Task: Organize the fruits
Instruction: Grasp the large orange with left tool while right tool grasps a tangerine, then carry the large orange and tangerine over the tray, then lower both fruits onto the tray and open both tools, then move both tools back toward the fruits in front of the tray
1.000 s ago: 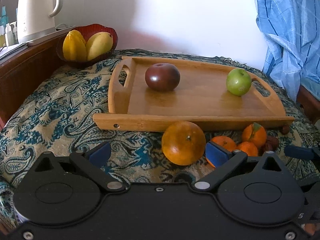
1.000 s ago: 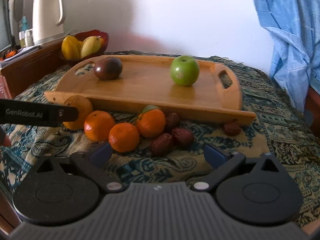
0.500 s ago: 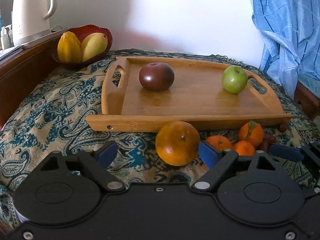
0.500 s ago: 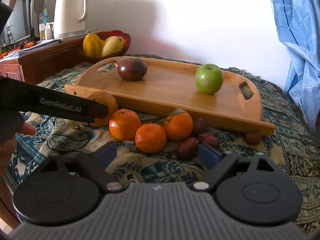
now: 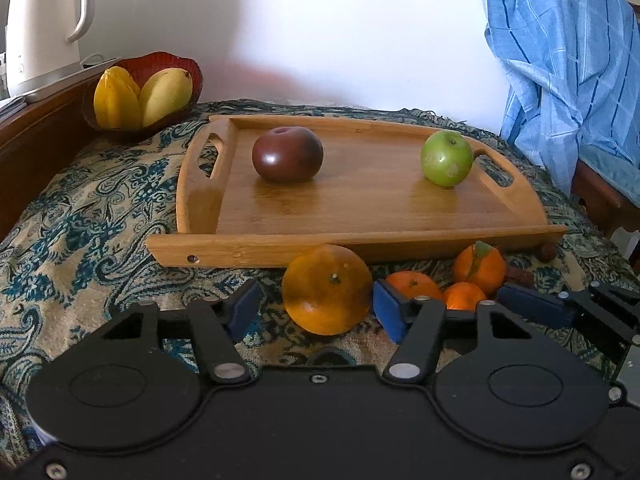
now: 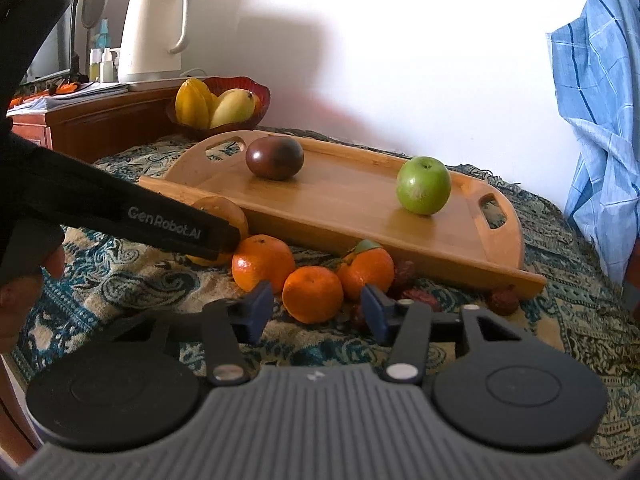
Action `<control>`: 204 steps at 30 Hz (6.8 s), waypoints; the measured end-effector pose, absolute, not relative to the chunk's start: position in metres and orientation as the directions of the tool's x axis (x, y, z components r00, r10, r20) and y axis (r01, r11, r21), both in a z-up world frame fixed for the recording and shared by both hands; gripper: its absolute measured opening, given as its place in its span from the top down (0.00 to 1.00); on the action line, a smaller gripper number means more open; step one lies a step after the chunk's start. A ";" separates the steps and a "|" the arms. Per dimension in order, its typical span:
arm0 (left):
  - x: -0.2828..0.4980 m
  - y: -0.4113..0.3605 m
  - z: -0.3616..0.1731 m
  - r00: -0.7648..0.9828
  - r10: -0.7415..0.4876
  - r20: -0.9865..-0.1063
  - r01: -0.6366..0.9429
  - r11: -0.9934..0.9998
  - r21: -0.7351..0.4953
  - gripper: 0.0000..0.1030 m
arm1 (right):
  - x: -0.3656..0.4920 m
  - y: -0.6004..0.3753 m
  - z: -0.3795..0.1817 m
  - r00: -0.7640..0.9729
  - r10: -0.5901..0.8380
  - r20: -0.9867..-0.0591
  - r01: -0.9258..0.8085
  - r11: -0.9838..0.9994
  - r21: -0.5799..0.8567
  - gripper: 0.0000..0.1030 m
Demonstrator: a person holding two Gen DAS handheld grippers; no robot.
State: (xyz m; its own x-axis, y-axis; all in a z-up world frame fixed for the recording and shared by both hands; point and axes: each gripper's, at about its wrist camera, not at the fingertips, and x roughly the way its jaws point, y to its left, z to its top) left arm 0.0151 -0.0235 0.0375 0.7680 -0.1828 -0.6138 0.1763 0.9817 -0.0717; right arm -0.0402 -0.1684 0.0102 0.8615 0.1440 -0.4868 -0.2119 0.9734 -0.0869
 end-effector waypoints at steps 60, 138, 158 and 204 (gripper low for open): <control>0.022 -0.007 0.066 0.771 -0.171 -0.614 0.131 0.985 -0.111 0.51 | -0.038 -0.198 0.030 0.886 0.181 -0.426 -0.148 0.983 0.110 0.63; 0.181 -0.098 0.047 0.752 -0.163 -0.639 0.159 0.985 -0.065 0.50 | 0.137 -0.308 0.026 0.784 0.077 -0.615 0.138 0.946 0.294 0.60; 0.153 -0.095 0.059 0.753 -0.210 -0.624 0.222 0.973 -0.060 0.16 | 0.121 -0.298 0.030 0.804 0.006 -0.594 0.160 0.961 0.226 0.36; 0.033 -0.023 0.066 0.798 -0.111 -0.592 0.100 0.994 -0.051 0.04 | -0.007 -0.251 0.035 0.890 0.053 -0.453 0.039 0.981 0.191 0.09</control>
State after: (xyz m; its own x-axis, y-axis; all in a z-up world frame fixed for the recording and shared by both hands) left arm 0.0330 -0.0234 0.0664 0.7984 -0.1108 -0.5919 0.1002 0.9937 -0.0509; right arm -0.0068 -0.2508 0.0347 0.8898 0.0529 -0.4532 0.0391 0.9808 0.1912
